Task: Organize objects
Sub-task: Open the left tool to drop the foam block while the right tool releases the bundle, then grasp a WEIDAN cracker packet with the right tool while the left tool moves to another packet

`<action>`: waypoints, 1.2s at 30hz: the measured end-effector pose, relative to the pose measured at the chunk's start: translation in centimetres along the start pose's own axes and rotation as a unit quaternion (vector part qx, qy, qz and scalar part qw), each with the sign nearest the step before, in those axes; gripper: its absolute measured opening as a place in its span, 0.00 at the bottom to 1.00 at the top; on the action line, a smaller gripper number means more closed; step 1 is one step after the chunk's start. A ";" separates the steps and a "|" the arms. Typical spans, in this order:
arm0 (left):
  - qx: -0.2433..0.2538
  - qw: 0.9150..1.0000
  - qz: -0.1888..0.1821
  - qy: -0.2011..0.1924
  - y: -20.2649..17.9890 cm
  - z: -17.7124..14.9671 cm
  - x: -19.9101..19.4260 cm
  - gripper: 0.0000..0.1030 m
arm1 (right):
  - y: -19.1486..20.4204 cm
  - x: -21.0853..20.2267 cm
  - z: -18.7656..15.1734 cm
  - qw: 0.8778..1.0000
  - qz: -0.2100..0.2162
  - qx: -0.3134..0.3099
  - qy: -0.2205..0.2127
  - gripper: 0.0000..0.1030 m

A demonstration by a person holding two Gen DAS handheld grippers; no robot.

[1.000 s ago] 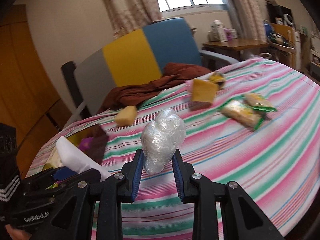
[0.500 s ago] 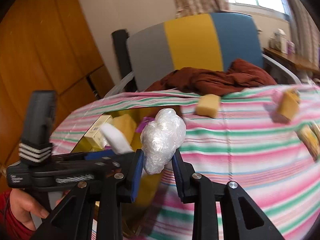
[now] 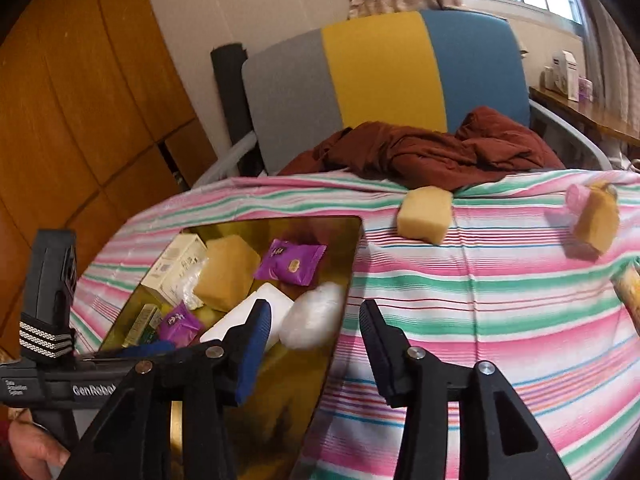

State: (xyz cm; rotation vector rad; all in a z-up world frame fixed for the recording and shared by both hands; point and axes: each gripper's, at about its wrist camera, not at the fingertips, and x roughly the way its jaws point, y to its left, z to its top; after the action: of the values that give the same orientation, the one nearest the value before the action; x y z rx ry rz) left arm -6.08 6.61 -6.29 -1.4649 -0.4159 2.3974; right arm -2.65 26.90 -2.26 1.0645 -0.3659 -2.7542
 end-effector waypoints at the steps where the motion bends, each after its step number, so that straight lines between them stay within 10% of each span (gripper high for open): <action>1: 0.000 1.000 0.000 -0.007 -0.1 -0.3 -0.2 1.00 | -0.2 -0.4 -0.2 1.000 0.003 0.003 -0.004 0.45; 22: 0.119 0.989 -0.027 -0.088 -9.3 -5.3 -3.4 1.00 | -11.0 -4.9 -7.2 0.987 -0.089 0.132 0.019 0.45; 36: 0.221 0.973 -0.059 -0.032 -16.8 -9.0 -0.7 1.00 | -24.5 -4.6 -1.1 0.974 -0.199 0.102 0.039 0.45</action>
State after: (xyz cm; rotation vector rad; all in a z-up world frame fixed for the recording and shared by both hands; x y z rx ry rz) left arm 4.04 22.50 -3.03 -1.1330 0.0231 2.2556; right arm -0.17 51.27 -7.08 1.4331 -0.4778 -3.0589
